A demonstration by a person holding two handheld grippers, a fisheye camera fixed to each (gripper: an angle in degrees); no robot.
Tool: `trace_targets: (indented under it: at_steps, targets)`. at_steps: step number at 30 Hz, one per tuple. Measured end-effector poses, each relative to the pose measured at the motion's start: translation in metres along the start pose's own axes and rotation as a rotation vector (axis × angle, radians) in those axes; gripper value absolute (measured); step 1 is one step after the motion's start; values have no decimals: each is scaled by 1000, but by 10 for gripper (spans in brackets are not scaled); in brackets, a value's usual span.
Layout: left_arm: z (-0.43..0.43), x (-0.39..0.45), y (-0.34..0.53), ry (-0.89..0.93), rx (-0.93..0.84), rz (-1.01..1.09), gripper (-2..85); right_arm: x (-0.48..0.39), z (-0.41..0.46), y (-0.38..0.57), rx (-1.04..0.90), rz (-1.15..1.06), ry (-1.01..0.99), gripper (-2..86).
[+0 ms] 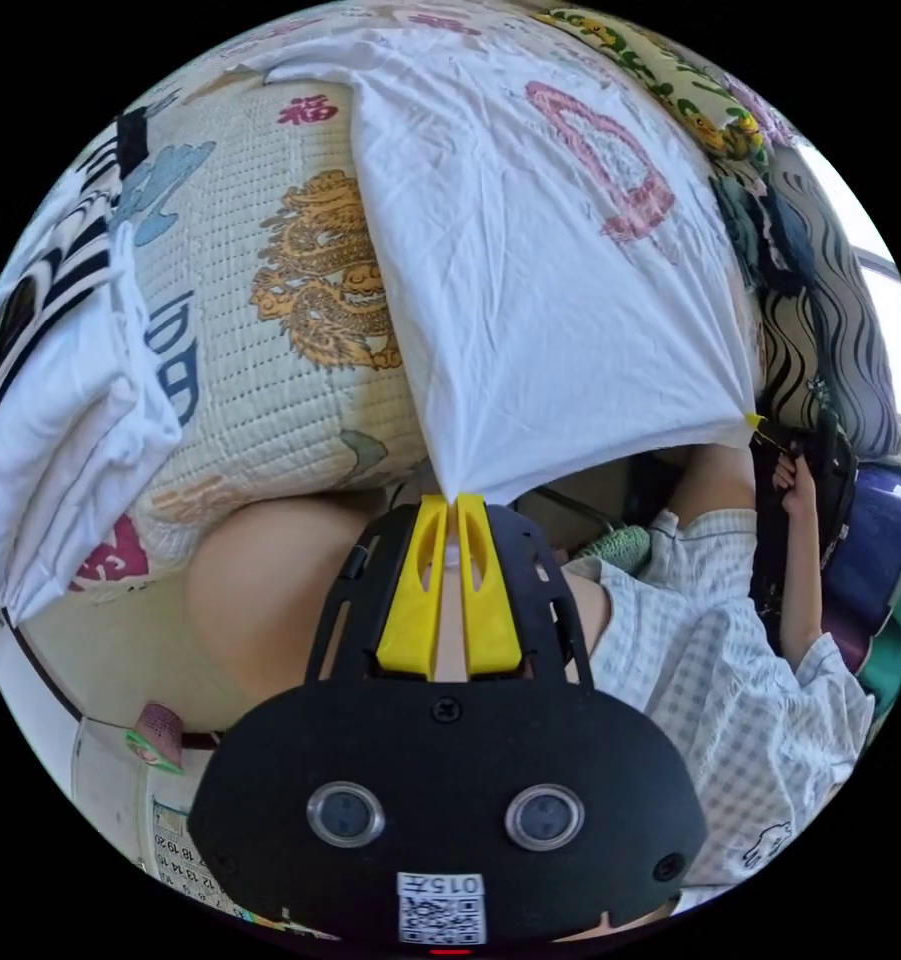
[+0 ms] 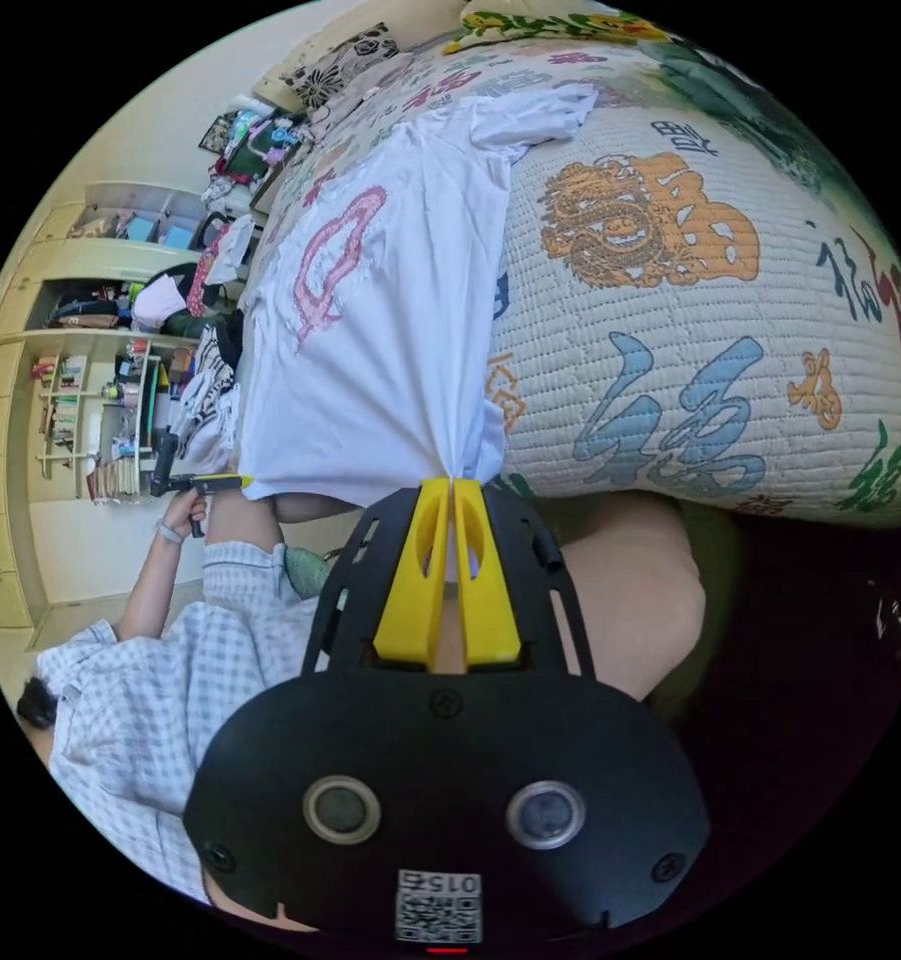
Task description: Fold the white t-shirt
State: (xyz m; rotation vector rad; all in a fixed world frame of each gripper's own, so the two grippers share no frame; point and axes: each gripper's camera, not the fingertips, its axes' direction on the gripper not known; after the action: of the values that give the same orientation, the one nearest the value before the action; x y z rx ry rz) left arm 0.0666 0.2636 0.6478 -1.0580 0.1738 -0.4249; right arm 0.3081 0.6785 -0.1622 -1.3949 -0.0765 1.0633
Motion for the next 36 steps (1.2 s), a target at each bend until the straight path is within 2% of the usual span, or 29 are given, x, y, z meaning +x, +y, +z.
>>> trace_targets:
  at_steps: [5, 9, 12, 17, 21, 23, 27, 29, 32, 36]
  targets:
    - [14, 17, -16, -15, -13, -22, 2, 12, 18, -8, -51, -7, 82, -3]
    - [42, 34, -42, -90, -151, -33, 18, 26, 41, -17, -91, 28, 145, 1]
    - [50, 40, -49, -48, -207, -27, 42, 37, 42, -13, -35, 57, 160, 10]
    - [30, 59, -36, -31, -35, -73, 60, 54, 36, 1, 32, 64, 150, 33]
    - [-1, 107, -19, -198, 208, -45, 81, 57, 37, 2, 67, 52, 153, 47]
    - [-7, 132, -24, -271, 247, -8, 82, 55, 42, -5, 65, 36, 151, 47]
    - [8, 173, -65, -207, 201, 56, 75, 46, 64, -30, 8, -24, 130, 1]
    - [24, 185, -85, -218, 168, 53, 68, 43, 74, -40, -21, -33, 137, -6]
    - [62, 199, -115, -262, 28, 43, 60, 44, 94, -51, -102, -49, 202, -9]
    - [77, 220, -136, -289, -13, 37, 46, 46, 105, -54, -136, -70, 214, -8]
